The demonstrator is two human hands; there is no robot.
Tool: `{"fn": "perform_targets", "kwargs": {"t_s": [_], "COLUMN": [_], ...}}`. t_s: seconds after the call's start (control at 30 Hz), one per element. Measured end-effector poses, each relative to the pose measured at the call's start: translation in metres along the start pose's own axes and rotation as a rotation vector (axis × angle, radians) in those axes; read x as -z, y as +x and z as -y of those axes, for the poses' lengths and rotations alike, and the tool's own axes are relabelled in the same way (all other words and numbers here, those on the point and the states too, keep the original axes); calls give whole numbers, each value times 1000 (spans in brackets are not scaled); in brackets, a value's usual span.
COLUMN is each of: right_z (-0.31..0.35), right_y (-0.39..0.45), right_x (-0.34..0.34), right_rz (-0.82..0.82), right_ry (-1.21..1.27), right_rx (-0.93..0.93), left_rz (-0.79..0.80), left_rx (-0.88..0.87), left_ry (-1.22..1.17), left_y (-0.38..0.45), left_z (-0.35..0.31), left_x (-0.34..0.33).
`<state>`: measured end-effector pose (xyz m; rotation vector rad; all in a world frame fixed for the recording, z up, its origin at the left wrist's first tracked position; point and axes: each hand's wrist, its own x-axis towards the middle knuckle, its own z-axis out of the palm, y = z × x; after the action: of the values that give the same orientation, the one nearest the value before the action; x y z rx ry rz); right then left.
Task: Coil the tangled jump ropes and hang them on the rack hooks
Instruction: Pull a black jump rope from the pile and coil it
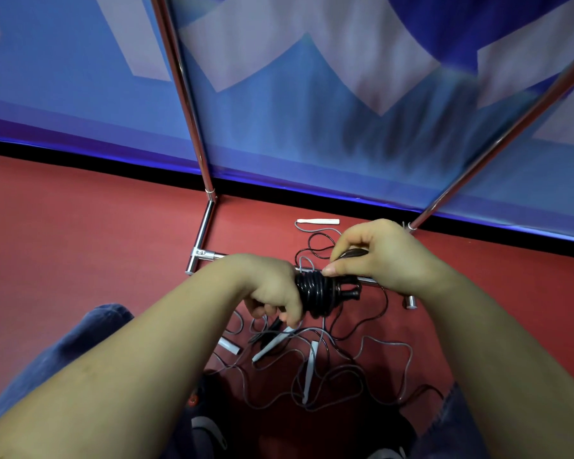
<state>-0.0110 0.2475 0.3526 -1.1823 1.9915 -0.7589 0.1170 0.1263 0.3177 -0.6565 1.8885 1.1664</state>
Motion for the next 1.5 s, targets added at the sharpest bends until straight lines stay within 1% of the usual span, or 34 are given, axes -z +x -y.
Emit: {"fn": "perform_targets", "kwargs": {"t_s": [0.07, 0.17, 0.23, 0.33, 0.4, 0.47, 0.53, 0.63, 0.7, 0.73, 0.77, 0.8, 0.87, 0.9, 0.97, 1.03, 1.1, 1.27, 1.33, 1.37, 1.43, 1.5], "right_z": [-3, -9, -10, -8, -7, -4, -1, 6, 10, 12, 14, 16, 17, 17, 16, 11, 6, -5, -8, -9, -8, -7], "right_y": [1, 1, 1, 1, 2, 4, 5, 6, 8, 8, 8, 8, 7, 7, 6, 7, 9, 16, 17, 17, 17, 19], "right_x": [-2, 3, 6, 3, 2, 3, 4, 3, 6, 7, 8, 7, 0, -3, -6, -7, -9, -22, -24, -25, -24, -25], "right_rz": [56, 73, 95, 170, 166, 113, 71, 57, 77, 105, 116, 101, 12, -38, -88, -106, -159, -300, -334, -336, -287, -216], "right_ry": [79, 293, 412, 754, 915, 980, 977, 944, 1059, 1117, 1118, 1048, 784, 645, 429, 286, 193, 128, 90, 74, 74, 179], "right_rx": [-8, -38, -99, -179, -189, -211, -213, -219, -268, -263, -237, -206, -132, -101, -73, -63, -60, -143, -156, -164, -189, -235], "left_rz": [98, 215, 244, 242, 229, 213, 175, 125, 119, 121, 123, 125, 125, 119, 89, 16, -92, -426, -552, -609, -698, -763], "left_rx": [-43, -145, -228, -339, -402, -441, -450, -454, -462, -462, -460, -455, -437, -422, -384, -333, -281, -218, -213, -209, -198, -159], "left_ry": [25, -124, -189, -314, -439, -584, -711, -796, -855, -892, -935, -976, -1024, -1022, -972, -908, -881, -820, -733, -677, -576, -426], "left_y": [-5, -16, -22, -26, -27, -26, -23, -20, -18, -18, -18, -17, -16, -16, -15, -13, -10, 1, 4, 5, 9, 11], "left_z": [-2, -4, -6, -10, -10, -9, -7, -5, -5, -6, -7, -8, -9, -9, -9, -8, -10, -17, -17, -16, -12, -8], "left_x": [-1, 3, 6, 7, 8, 10, 12, 14, 15, 14, 14, 14, 14, 14, 13, 12, 8, -4, -5, -6, -5, -5]}}
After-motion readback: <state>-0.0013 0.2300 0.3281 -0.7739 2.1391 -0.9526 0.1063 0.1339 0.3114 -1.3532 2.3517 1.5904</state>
